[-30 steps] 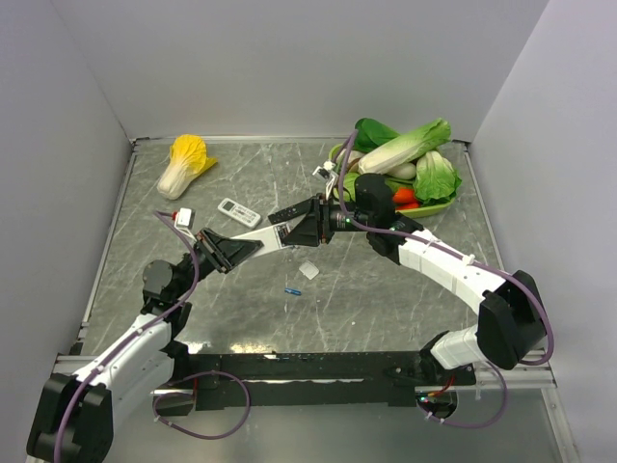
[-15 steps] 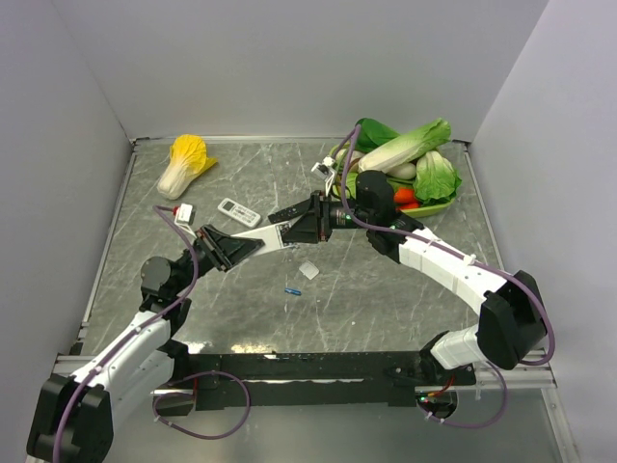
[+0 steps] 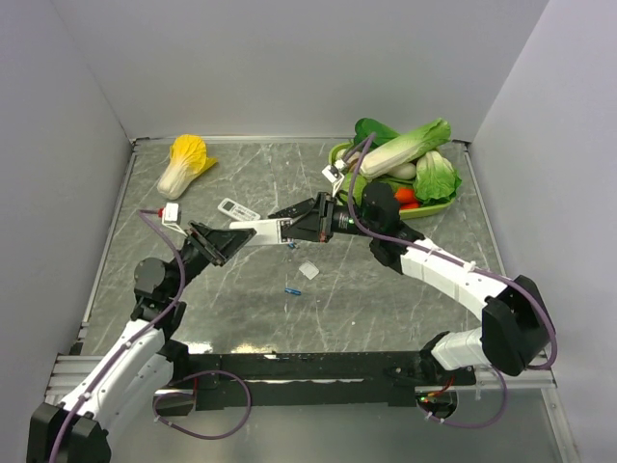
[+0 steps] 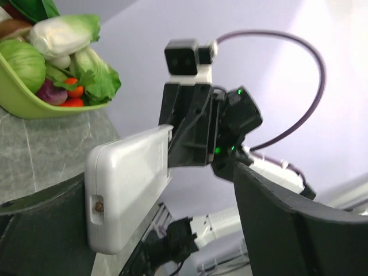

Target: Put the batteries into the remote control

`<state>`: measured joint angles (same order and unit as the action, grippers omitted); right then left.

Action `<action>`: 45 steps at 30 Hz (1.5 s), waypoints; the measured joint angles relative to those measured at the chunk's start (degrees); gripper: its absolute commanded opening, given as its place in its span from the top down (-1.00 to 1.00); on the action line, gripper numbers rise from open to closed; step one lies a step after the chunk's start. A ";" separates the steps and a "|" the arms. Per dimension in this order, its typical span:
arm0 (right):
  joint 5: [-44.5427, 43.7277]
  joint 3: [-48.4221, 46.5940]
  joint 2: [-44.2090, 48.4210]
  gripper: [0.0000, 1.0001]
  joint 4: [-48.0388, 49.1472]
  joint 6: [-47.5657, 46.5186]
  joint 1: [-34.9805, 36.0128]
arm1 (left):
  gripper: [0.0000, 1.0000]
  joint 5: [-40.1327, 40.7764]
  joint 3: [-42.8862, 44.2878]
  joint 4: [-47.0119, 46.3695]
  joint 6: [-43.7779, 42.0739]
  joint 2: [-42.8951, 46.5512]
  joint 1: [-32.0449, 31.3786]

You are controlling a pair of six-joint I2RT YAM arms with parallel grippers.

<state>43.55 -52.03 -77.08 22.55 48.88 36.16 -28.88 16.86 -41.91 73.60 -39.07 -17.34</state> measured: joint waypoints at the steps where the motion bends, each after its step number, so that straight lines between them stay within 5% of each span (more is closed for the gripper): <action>1: -1.14 0.90 0.00 1.00 1.14 1.53 0.24 | -0.79 1.14 -0.02 0.33 0.31 0.48 -0.09; 13: -19.21 5.44 2.16 1.00 8.96 11.67 7.32 | -0.64 9.44 -0.02 1.05 2.36 -0.87 -3.39; 20: -24.20 6.82 3.43 1.00 9.99 14.36 7.69 | -0.08 10.40 0.02 1.07 1.79 -2.36 -3.54; 28: -23.54 7.13 3.82 0.97 9.33 16.02 8.83 | 0.19 10.88 0.96 -0.42 0.72 -3.98 -3.56; 33: -22.91 8.00 3.78 0.67 8.70 16.92 9.42 | 0.64 10.82 1.03 -2.23 1.66 -5.62 -3.65; 37: -22.69 8.28 4.00 0.09 8.07 16.41 9.33 | 0.92 10.73 1.14 -2.89 2.45 -5.66 -4.02; 40: -21.70 8.26 4.74 -0.21 4.35 14.58 8.79 | 0.97 11.47 1.11 -1.55 0.70 -5.53 -4.11; 45: -19.91 7.39 7.32 -0.42 -6.34 8.09 5.68 | 0.97 13.49 0.92 1.75 -0.92 -4.07 -3.72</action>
<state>23.64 -44.64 -69.76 16.21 56.97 41.85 -15.40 17.78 -40.16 72.69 -43.13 -21.06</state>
